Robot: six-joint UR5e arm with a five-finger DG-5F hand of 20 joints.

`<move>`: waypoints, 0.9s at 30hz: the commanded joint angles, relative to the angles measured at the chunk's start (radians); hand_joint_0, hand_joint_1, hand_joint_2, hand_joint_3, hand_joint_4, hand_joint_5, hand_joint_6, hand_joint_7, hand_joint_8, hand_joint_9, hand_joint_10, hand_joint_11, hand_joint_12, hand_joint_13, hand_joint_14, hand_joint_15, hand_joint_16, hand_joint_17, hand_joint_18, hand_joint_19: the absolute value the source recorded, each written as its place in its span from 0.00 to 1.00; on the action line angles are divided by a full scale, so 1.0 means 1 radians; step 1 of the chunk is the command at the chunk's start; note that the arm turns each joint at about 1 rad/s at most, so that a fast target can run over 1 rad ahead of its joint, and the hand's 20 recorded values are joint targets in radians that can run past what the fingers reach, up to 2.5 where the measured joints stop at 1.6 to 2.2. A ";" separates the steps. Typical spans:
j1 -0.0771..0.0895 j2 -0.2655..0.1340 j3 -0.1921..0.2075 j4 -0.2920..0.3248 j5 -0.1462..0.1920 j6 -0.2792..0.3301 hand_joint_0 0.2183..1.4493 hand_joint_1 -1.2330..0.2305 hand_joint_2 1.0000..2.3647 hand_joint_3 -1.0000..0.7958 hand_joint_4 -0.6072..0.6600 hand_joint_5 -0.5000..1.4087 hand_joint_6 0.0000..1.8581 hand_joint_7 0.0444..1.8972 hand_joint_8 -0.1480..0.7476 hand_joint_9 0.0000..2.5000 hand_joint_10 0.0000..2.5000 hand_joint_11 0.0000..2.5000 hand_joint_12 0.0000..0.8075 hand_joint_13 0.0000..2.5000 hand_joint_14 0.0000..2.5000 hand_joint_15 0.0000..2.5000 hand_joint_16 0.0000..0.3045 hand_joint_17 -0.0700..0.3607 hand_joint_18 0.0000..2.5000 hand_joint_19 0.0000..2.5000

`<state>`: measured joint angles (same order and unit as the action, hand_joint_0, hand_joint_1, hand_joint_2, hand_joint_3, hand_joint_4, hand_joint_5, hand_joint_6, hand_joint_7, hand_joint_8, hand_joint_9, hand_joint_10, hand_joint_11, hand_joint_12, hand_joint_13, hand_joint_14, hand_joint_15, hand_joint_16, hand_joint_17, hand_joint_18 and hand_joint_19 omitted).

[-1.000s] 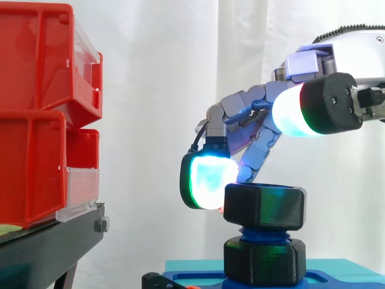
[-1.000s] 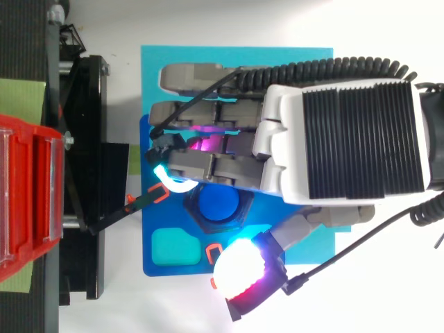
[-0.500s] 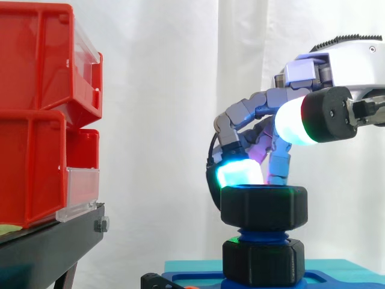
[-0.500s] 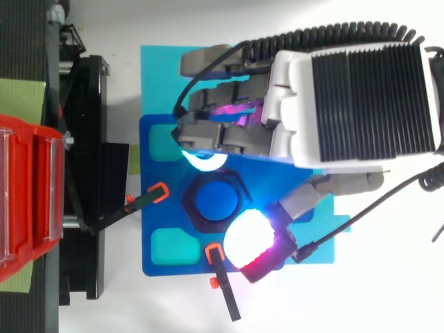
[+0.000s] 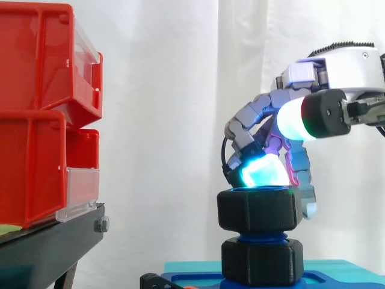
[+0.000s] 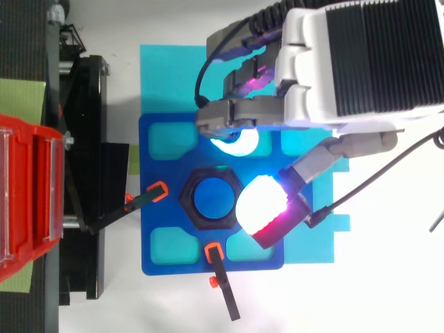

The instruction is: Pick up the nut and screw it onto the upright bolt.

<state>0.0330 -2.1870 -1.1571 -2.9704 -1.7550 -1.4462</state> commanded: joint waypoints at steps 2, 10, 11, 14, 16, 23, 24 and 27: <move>-0.012 0.000 0.033 -0.004 -0.023 0.000 0.26 0.70 0.00 0.28 0.59 0.30 0.27 0.80 0.43 0.62 0.00 0.01 0.19 0.42 0.00 0.00 0.03 0.20 0.27 0.00; -0.002 0.000 0.054 -0.012 -0.020 -0.003 0.25 0.72 0.00 0.28 0.67 0.24 0.27 0.55 0.47 0.54 0.00 0.00 0.24 0.37 0.00 0.00 0.05 0.24 0.21 0.00; -0.001 0.000 0.054 -0.012 -0.018 -0.002 0.25 0.72 0.00 0.28 0.68 0.24 0.27 0.53 0.46 0.53 0.00 0.00 0.25 0.36 0.00 0.00 0.05 0.24 0.21 0.00; 0.004 0.000 0.054 -0.001 -0.011 -0.003 0.25 0.73 0.00 0.28 0.67 0.23 0.27 0.46 0.46 0.51 0.00 0.00 0.26 0.35 0.00 0.00 0.06 0.25 0.20 0.00; 0.016 0.000 0.054 0.005 0.011 -0.005 0.25 0.73 0.00 0.28 0.65 0.22 0.27 0.41 0.45 0.49 0.00 0.00 0.26 0.33 0.00 0.00 0.07 0.27 0.19 0.00; 0.050 0.000 0.053 -0.002 0.069 -0.007 0.24 0.76 0.00 0.28 0.68 0.21 0.27 0.29 0.43 0.40 0.00 0.00 0.27 0.25 0.00 0.00 0.08 0.30 0.11 0.00; 0.056 0.000 0.053 -0.002 0.075 -0.007 0.23 0.76 0.00 0.28 0.68 0.21 0.27 0.28 0.44 0.38 0.00 0.00 0.28 0.23 0.00 0.00 0.09 0.30 0.08 0.00; 0.071 0.000 0.043 0.001 0.094 -0.007 0.23 0.78 0.00 0.28 0.69 0.21 0.27 0.28 0.40 0.33 0.00 0.00 0.30 0.18 0.00 0.00 0.09 0.30 0.03 0.00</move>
<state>0.0878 -2.1875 -1.1052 -2.9719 -1.6818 -1.4525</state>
